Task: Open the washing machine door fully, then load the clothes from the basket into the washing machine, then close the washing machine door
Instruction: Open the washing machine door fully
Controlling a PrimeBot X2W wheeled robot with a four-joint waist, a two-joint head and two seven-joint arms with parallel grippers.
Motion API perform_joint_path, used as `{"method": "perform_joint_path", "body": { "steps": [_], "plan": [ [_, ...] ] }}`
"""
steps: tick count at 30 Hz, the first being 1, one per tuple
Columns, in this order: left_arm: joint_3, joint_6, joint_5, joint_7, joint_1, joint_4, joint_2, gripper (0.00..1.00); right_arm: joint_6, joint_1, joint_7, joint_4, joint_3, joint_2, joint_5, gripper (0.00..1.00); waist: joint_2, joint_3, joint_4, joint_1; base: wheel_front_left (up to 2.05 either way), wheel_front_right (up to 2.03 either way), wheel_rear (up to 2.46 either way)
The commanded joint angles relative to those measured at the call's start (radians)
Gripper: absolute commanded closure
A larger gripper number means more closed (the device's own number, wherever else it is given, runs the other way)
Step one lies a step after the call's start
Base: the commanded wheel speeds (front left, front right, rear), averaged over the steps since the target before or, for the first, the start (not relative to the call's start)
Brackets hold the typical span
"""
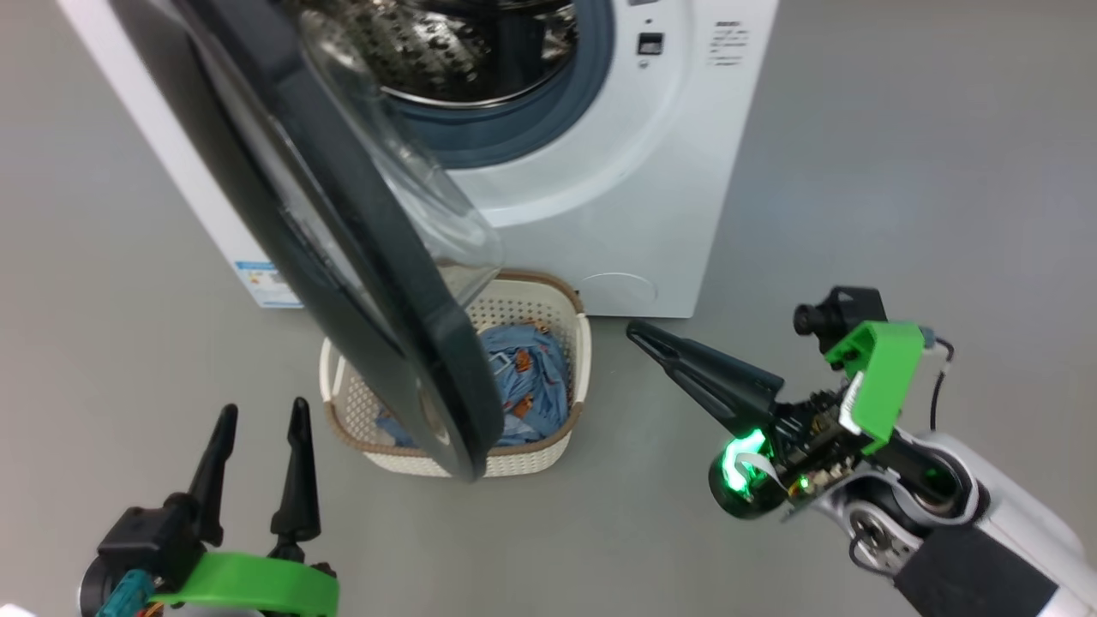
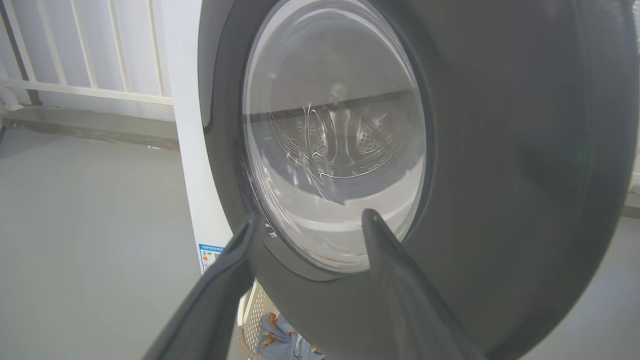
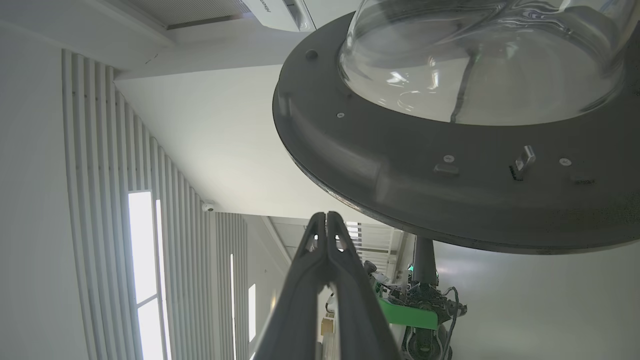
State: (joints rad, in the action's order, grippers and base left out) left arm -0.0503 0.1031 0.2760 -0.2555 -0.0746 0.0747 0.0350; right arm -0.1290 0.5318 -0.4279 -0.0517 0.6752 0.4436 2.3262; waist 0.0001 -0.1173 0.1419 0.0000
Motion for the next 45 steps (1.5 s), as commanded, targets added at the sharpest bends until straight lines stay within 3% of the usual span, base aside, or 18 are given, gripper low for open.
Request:
{"method": "perform_joint_path", "body": {
  "steps": [1,5,6,7,8,17,26,28,31,34,38,45],
  "plan": [
    [0.043,0.008,-0.011,-0.006,-0.003,-0.02,0.015,0.0,-0.002,-0.041,0.018,0.037,-0.014,0.001,-0.004,1.0,-0.0001,0.031,-0.041,0.0,0.0,0.0,0.0],
    [0.065,0.012,-0.018,-0.006,0.009,-0.026,0.015,0.0,-0.002,-0.109,0.087,0.058,-0.084,-0.021,-0.04,0.98,-0.0001,0.037,-0.073,0.0,0.0,0.0,0.0],
    [0.069,0.013,-0.019,-0.006,0.011,-0.028,0.015,0.0,-0.002,-0.122,0.118,0.057,-0.109,-0.028,-0.061,0.65,-0.0001,0.039,-0.079,0.0,0.0,0.0,0.0],
    [0.074,0.014,-0.02,-0.006,0.012,-0.031,0.015,0.0,-0.002,-0.135,0.147,0.06,-0.138,-0.041,-0.079,0.24,-0.0001,0.04,-0.085,0.0,0.0,0.0,0.0],
    [0.078,0.015,-0.021,-0.006,0.014,-0.032,0.015,0.0,-0.002,-0.149,0.173,0.062,-0.165,-0.053,-0.097,0.0,-0.0001,0.042,-0.09,0.0,0.0,0.0,0.0],
    [0.091,0.02,-0.012,-0.006,0.017,-0.026,0.015,0.0,-0.002,-0.222,0.405,0.043,-0.305,-0.135,-0.368,0.0,-0.0001,0.047,-0.113,0.0,0.0,0.0,0.0],
    [0.096,0.024,-0.012,-0.006,0.017,-0.021,0.015,0.0,-0.002,-0.216,0.665,-0.065,-0.327,-0.14,-0.784,0.0,-0.0001,0.05,-0.117,0.0,0.0,0.0,0.0],
    [0.096,0.024,-0.012,-0.006,0.018,-0.02,0.015,0.0,-0.002,-0.217,0.677,-0.091,-0.343,-0.148,-0.827,0.0,-0.0001,0.051,-0.117,0.0,0.0,0.0,0.0],
    [0.097,0.025,-0.011,-0.006,0.022,-0.018,0.015,0.0,-0.002,-0.217,0.688,-0.138,-0.388,-0.169,-0.98,0.0,-0.0001,0.055,-0.118,0.0,0.0,0.0,0.0],
    [0.098,0.025,-0.01,-0.006,0.026,-0.019,0.015,0.0,-0.002,-0.228,0.689,-0.153,-0.472,-0.2,-1.197,0.0,-0.0001,0.057,-0.122,0.0,0.0,0.0,0.0],
    [0.098,0.026,-0.011,-0.006,0.028,-0.02,0.015,0.0,-0.002,-0.268,0.689,-0.135,-0.556,-0.26,-1.475,0.0,-0.0001,0.057,-0.126,0.0,0.0,0.0,0.0],
    [0.097,0.026,-0.011,-0.006,0.024,-0.018,0.015,0.0,-0.002,-0.365,0.689,-0.045,-0.649,-0.321,-1.825,0.0,-0.0001,0.052,-0.134,0.0,0.0,0.0,0.0]
  ]
}}
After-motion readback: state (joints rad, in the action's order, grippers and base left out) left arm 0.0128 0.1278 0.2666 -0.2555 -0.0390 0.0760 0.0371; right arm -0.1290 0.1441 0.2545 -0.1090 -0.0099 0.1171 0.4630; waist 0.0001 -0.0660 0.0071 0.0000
